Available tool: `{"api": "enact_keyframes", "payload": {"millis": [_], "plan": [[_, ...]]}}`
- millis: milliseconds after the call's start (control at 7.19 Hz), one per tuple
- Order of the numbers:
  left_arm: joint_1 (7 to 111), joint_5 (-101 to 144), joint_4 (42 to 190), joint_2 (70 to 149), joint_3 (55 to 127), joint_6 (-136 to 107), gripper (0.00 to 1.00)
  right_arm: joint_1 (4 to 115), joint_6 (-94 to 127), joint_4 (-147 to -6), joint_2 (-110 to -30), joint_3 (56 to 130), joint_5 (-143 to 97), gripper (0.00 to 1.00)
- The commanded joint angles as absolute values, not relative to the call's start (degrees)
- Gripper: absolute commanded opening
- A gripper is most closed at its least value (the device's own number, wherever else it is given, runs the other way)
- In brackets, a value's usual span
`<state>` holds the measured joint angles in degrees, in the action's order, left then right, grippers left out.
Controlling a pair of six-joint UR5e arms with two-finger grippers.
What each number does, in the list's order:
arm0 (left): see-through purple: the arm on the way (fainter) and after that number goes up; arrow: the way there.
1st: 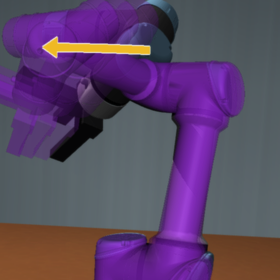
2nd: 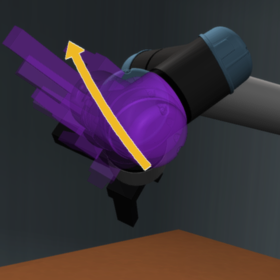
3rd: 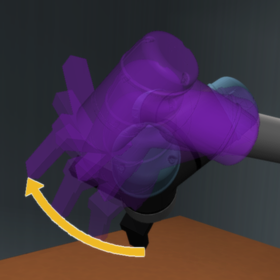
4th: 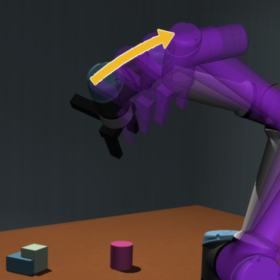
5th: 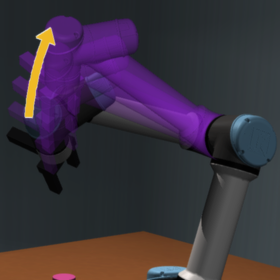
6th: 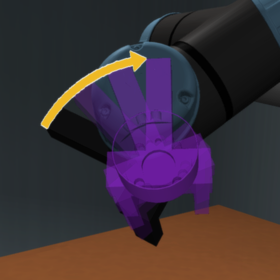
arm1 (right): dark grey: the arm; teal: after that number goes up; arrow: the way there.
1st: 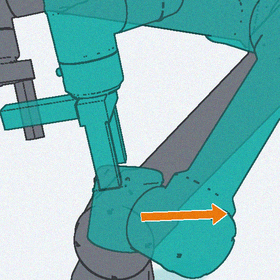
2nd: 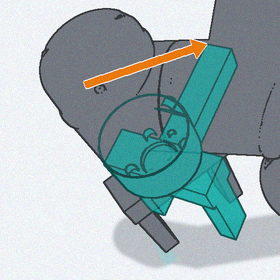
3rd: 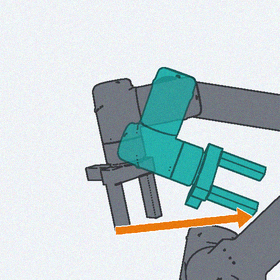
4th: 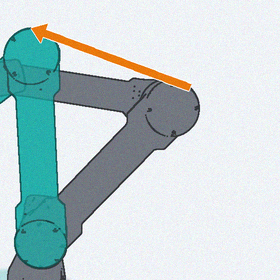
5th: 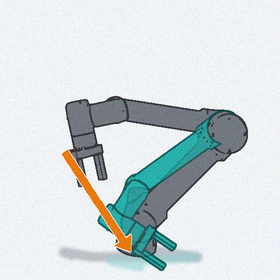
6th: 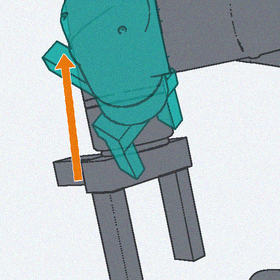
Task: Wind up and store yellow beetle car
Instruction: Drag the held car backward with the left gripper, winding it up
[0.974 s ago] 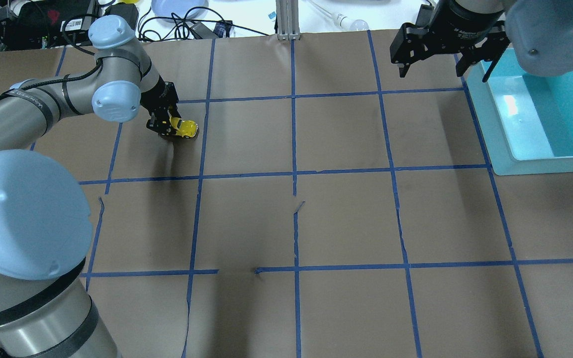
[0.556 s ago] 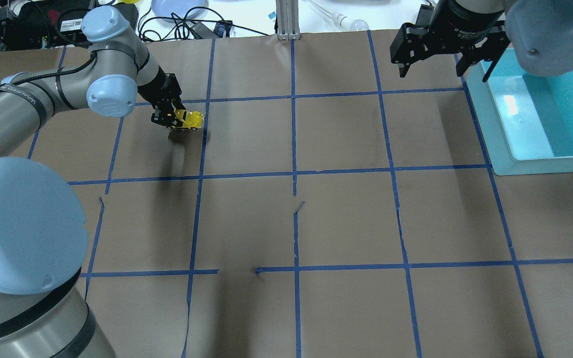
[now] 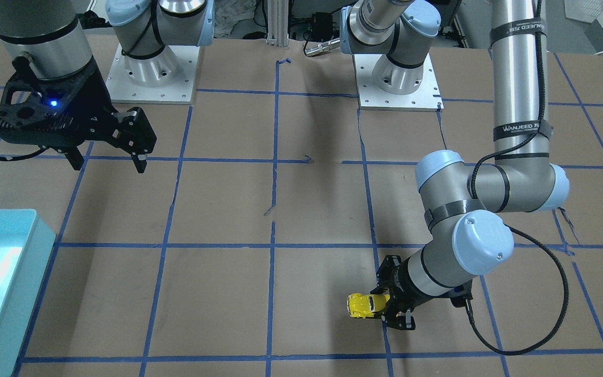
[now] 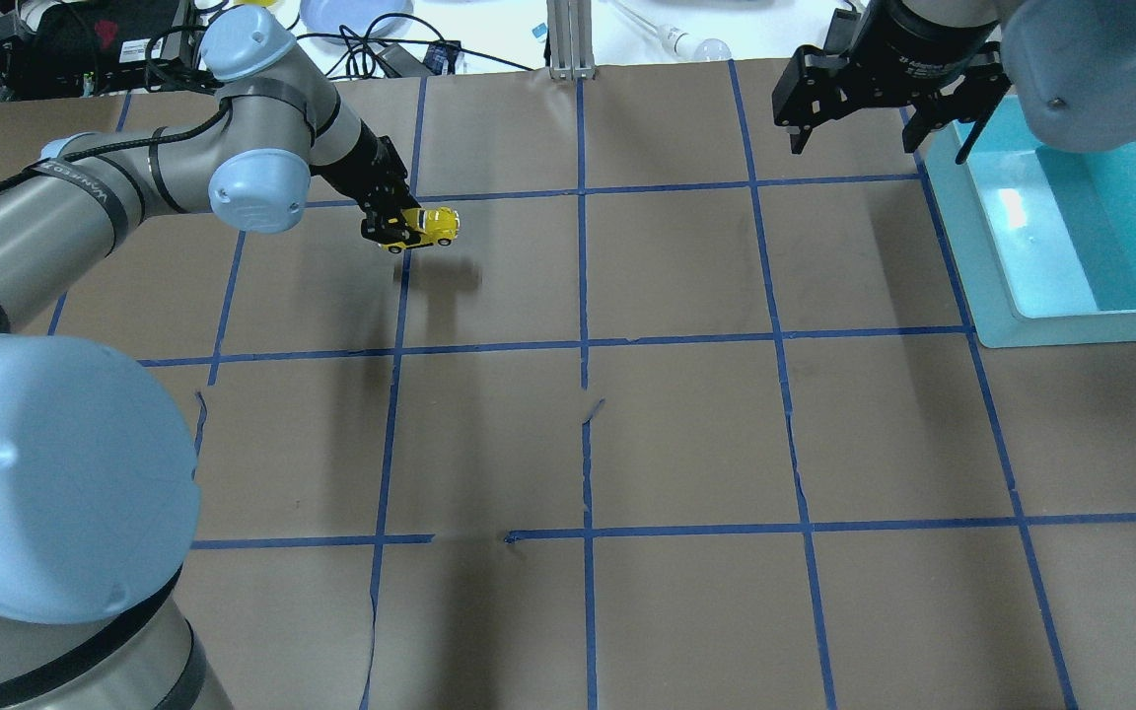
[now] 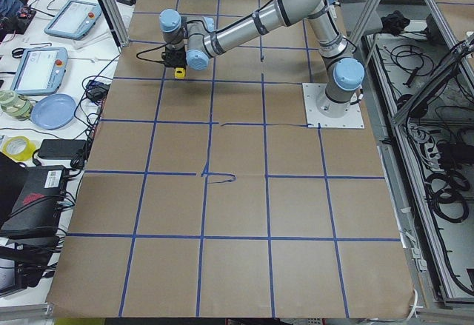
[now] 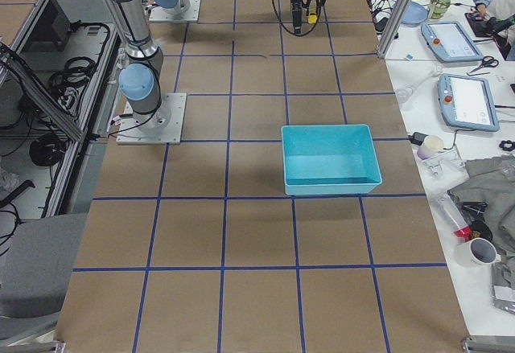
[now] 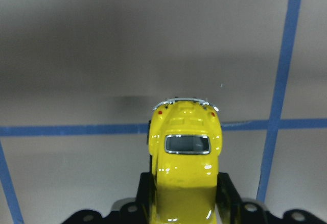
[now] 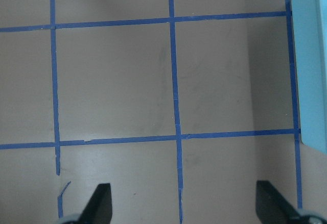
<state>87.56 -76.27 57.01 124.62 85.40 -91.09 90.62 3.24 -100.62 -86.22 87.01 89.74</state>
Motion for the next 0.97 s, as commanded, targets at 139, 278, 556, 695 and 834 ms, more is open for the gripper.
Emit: {"api": "enact_keyframes", "payload": {"millis": [139, 278, 556, 695, 834], "plan": [[87.7, -73.1, 56.7, 125.3, 85.5, -91.1, 0.0, 90.5, 2.6, -100.5, -86.1, 87.2, 89.5, 1.0], [87.7, -70.9, 56.7, 125.6, 85.5, -89.1, 0.0, 90.6, 2.5, -100.5, -86.1, 87.3, 89.4, 1.0], [87.5, -69.3, 56.7, 126.5, 86.0, -85.8, 0.0, 90.5, 2.1, -100.5, -86.1, 88.0, 89.5, 1.0], [86.9, -69.6, 56.7, 126.9, 86.0, -84.2, 0.0, 90.4, 2.0, -100.5, -86.1, 87.4, 89.6, 1.0], [86.0, -69.8, 56.7, 127.2, 86.1, -81.9, 0.0, 89.9, 2.5, -100.6, -86.1, 87.3, 89.6, 1.0]]}}
